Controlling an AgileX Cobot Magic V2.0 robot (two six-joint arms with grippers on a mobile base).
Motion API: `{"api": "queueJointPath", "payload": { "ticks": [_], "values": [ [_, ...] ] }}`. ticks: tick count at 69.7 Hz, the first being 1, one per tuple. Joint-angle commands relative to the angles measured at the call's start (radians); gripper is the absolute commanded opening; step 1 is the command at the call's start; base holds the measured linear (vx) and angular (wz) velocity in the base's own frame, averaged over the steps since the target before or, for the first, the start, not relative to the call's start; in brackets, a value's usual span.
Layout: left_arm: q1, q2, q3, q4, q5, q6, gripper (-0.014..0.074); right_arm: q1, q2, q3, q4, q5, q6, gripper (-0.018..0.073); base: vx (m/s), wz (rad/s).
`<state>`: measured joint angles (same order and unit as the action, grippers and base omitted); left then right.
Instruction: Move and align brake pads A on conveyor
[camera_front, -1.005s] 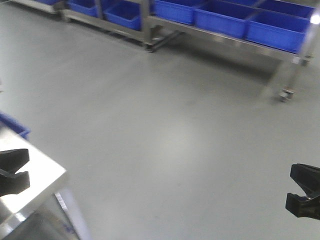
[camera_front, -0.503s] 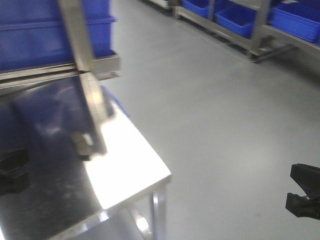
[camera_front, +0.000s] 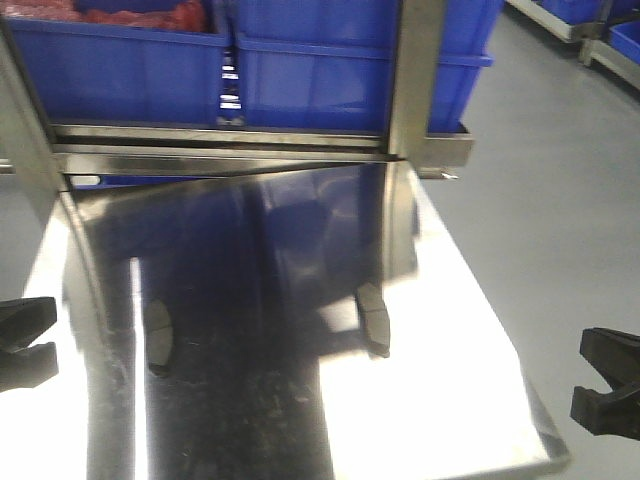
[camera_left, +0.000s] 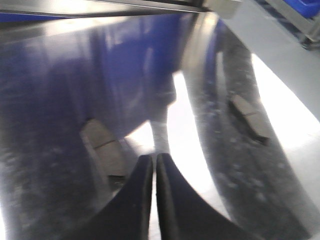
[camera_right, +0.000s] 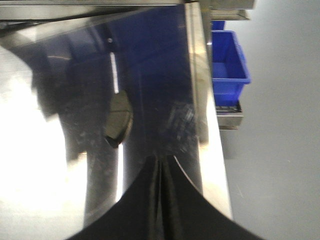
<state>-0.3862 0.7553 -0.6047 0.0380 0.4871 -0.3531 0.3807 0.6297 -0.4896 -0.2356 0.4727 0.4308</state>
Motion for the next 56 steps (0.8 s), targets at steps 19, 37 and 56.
{"api": "queueJointPath", "payload": {
  "ticks": [19, 37, 56],
  "values": [
    [-0.005, -0.003, -0.025, -0.002, -0.06, -0.005, -0.0008, -0.001, 0.0, -0.028, -0.016, -0.065, -0.003, -0.001, 0.09, 0.32],
    [-0.005, -0.003, -0.025, -0.002, -0.06, -0.005, -0.0008, -0.001, 0.0, -0.028, -0.016, -0.065, -0.003, -0.001, 0.03, 0.11],
    [-0.005, -0.003, -0.025, -0.002, -0.06, -0.005, -0.0008, -0.001, 0.0, -0.028, -0.016, -0.067, -0.003, -0.001, 0.0, 0.0]
  ]
}}
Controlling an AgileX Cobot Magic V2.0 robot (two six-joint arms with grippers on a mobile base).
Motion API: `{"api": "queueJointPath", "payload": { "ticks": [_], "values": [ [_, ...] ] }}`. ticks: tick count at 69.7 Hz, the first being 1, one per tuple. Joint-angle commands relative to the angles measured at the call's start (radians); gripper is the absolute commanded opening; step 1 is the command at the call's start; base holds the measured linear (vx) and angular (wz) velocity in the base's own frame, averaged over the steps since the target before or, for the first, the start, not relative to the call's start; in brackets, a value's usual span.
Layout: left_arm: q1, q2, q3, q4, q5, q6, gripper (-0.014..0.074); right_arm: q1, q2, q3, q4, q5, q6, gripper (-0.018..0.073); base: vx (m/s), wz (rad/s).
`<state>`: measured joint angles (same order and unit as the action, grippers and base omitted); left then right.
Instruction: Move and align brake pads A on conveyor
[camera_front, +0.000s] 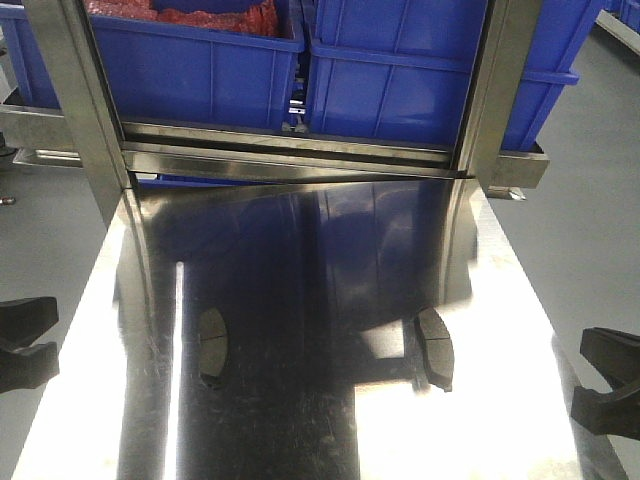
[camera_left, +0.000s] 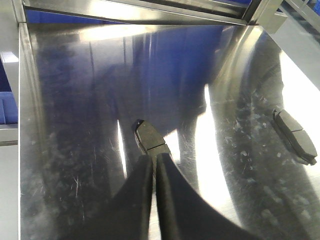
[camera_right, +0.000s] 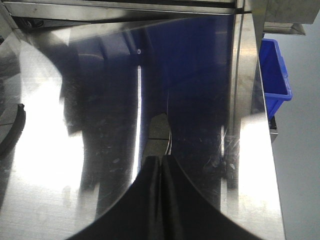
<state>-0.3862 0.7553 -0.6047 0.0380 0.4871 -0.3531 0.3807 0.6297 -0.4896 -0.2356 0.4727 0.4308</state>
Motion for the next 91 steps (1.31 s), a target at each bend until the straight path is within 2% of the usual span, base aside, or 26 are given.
{"api": "queueJointPath", "payload": {
  "ticks": [1, 49, 65, 71, 76, 80, 85, 91],
  "values": [
    [-0.005, -0.003, -0.025, -0.002, -0.06, -0.005, -0.0008, -0.001, 0.0, -0.028, -0.016, -0.067, -0.003, -0.001, 0.0, 0.0],
    [-0.005, -0.003, -0.025, -0.002, -0.06, -0.005, -0.0008, -0.001, 0.0, -0.028, -0.016, -0.065, -0.003, -0.001, 0.0, 0.0],
    [-0.005, -0.003, -0.025, -0.002, -0.095, -0.005, 0.0012, -0.001, 0.0, -0.028, -0.016, -0.065, -0.003, -0.001, 0.0, 0.0],
    [-0.005, -0.003, -0.025, -0.002, -0.098, -0.005, 0.008, -0.001, 0.0, -0.028, -0.016, -0.065, -0.003, -0.001, 0.0, 0.0],
    [-0.005, -0.003, -0.025, -0.001, -0.098, -0.001, 0.0192, -0.001, 0.0, -0.028, -0.016, -0.065, -0.003, -0.001, 0.0, 0.0],
    [-0.005, -0.003, -0.025, -0.001, -0.097, 0.007, 0.0304, -0.001, 0.0, -0.028, -0.016, -0.065, -0.003, -0.001, 0.0, 0.0],
    [-0.005, -0.003, -0.025, -0.001, -0.091, 0.007, 0.0492, -0.001, 0.0, -0.028, -0.016, -0.065, -0.003, -0.001, 0.0, 0.0],
    [-0.005, -0.003, -0.025, -0.001, -0.084, 0.007, 0.0658, -0.001, 0.0, -0.028, -0.016, -0.065, -0.003, -0.001, 0.0, 0.0]
  ]
}}
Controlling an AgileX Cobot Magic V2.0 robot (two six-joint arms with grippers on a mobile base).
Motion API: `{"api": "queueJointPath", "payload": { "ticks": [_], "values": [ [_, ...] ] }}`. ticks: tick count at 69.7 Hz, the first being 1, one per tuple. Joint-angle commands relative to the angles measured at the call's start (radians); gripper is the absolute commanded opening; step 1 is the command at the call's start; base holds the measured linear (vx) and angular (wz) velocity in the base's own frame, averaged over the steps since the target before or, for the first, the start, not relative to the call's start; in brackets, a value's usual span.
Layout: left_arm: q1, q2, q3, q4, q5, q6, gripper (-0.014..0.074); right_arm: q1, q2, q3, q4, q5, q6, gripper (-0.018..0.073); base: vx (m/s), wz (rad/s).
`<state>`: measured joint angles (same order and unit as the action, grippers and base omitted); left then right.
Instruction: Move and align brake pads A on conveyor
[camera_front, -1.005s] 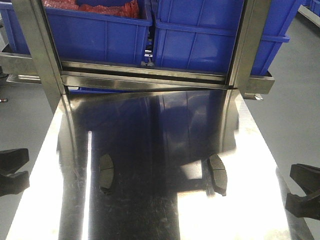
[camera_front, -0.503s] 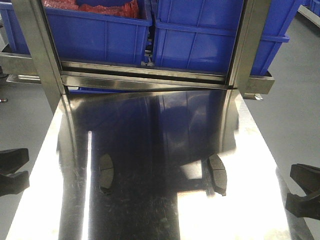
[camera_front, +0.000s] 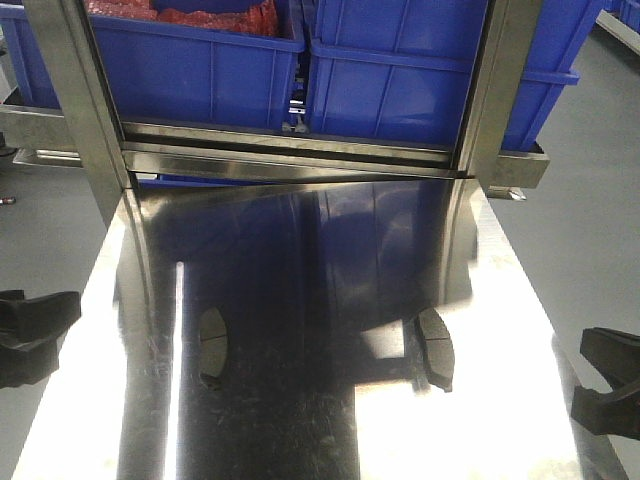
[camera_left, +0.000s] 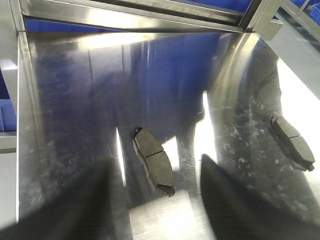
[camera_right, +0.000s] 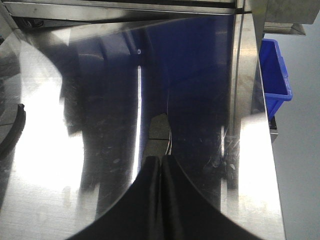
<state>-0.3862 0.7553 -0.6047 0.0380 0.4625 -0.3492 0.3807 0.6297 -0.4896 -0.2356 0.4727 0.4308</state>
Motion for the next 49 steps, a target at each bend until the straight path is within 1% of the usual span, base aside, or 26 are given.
{"api": "queueJointPath", "payload": {
  "ticks": [1, 3, 4, 10, 19, 26, 31, 37, 40, 44, 49],
  "values": [
    [-0.005, -0.003, -0.025, -0.001, -0.058, 0.003, 0.0692, -0.001, 0.0, -0.028, -0.016, -0.067, -0.003, -0.001, 0.0, 0.0],
    [-0.005, -0.003, -0.025, -0.002, -0.058, 0.003, 0.073, -0.001, 0.0, -0.028, -0.016, -0.068, -0.003, -0.001, 0.0, 0.0],
    [-0.005, -0.003, -0.025, -0.002, -0.058, 0.002, 0.0735, -0.001, 0.0, -0.028, -0.016, -0.068, -0.003, -0.001, 0.0, 0.0],
    [-0.005, -0.003, -0.025, -0.002, -0.058, 0.002, 0.0728, -0.001, 0.0, -0.028, -0.016, -0.067, -0.003, -0.001, 0.0, 0.0],
    [-0.005, -0.003, -0.025, -0.003, -0.084, -0.005, 0.0696, -0.001, 0.0, -0.028, -0.016, -0.067, -0.003, -0.001, 0.0, 0.0],
    [-0.005, -0.003, -0.026, -0.038, -0.12, -0.004, 0.0656, -0.001, 0.0, -0.028, -0.016, -0.067, -0.003, -0.0009, 0.0, 0.0],
    [-0.005, 0.004, -0.031, -0.048, -0.137, -0.004, 0.0622, -0.001, 0.0, -0.028, -0.016, -0.067, -0.003, -0.0009, 0.0, 0.0],
    [-0.005, 0.049, -0.068, -0.058, -0.128, -0.001, 0.0597, -0.001, 0.0, -0.028, -0.016, -0.067, -0.003, -0.0009, 0.0, 0.0],
    [-0.015, 0.092, -0.101, -0.06, -0.118, 0.012, 0.0595, -0.001, 0.0, -0.028, -0.016, -0.067, -0.003, -0.0009, 0.0, 0.0],
    [-0.043, 0.151, -0.148, -0.062, -0.104, 0.052, 0.0595, -0.001, 0.0, -0.028, -0.016, -0.067, -0.003, -0.0009, 0.0, 0.0],
    [-0.103, 0.248, -0.22, -0.061, -0.101, 0.09, 0.0594, -0.001, 0.0, -0.028, -0.016, -0.067, -0.003, -0.0009, 0.0, 0.0]
  ]
}}
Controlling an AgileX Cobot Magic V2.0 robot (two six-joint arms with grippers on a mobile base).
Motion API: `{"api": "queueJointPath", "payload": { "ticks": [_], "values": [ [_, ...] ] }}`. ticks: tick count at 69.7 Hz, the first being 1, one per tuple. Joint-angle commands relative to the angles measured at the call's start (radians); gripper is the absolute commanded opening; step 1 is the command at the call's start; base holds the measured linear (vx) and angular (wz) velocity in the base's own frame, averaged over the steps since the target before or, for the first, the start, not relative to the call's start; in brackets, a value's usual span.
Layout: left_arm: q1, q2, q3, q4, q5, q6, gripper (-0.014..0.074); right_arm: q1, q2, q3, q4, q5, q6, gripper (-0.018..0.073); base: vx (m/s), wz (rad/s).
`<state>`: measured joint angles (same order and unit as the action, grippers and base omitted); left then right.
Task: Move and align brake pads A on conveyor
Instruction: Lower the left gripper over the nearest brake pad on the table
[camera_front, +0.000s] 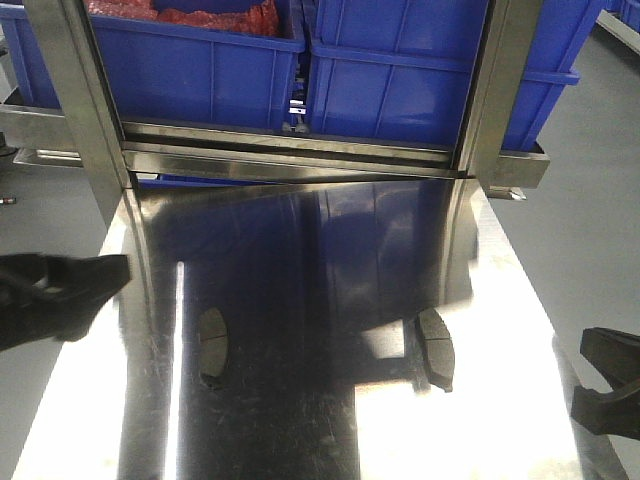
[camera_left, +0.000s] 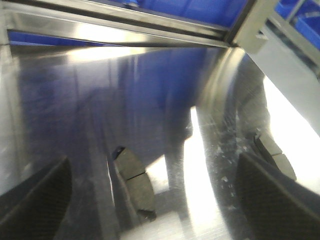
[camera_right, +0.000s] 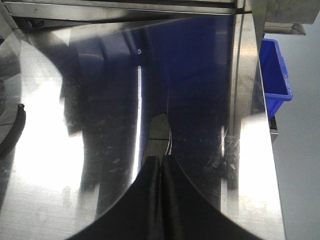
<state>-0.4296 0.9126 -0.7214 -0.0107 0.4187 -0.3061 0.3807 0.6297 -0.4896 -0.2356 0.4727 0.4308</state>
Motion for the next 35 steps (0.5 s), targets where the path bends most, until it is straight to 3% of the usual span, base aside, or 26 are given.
{"api": "queueJointPath", "payload": {
  "ticks": [1, 8, 13, 20, 31, 35],
  "values": [
    [-0.072, 0.109, -0.117, -0.012, -0.057, 0.052, 0.0594, -0.001, 0.0, -0.028, -0.016, -0.067, -0.003, -0.0009, 0.0, 0.0],
    [-0.168, 0.257, -0.218, 0.03, -0.053, 0.053, 0.0593, -0.001, 0.0, -0.028, -0.016, -0.067, -0.003, -0.0009, 0.0, 0.0],
    [-0.218, 0.363, -0.289, 0.099, -0.021, 0.0, 0.0593, -0.001, 0.0, -0.028, -0.016, -0.067, -0.003, -0.0009, 0.0, 0.0],
    [-0.245, 0.477, -0.366, 0.249, 0.058, -0.206, 0.0593, -0.001, 0.0, -0.028, -0.016, -0.067, -0.003, -0.0009, 0.0, 0.0],
    [-0.25, 0.566, -0.375, 0.514, 0.094, -0.632, 0.0588, -0.001, 0.0, -0.028, -0.016, -0.067, -0.003, -0.0009, 0.0, 0.0],
    [-0.25, 0.595, -0.375, 0.596, 0.114, -0.751, 0.0578, -0.001, 0.0, -0.028, -0.016, -0.067, -0.003, -0.0009, 0.0, 0.0]
  ]
}}
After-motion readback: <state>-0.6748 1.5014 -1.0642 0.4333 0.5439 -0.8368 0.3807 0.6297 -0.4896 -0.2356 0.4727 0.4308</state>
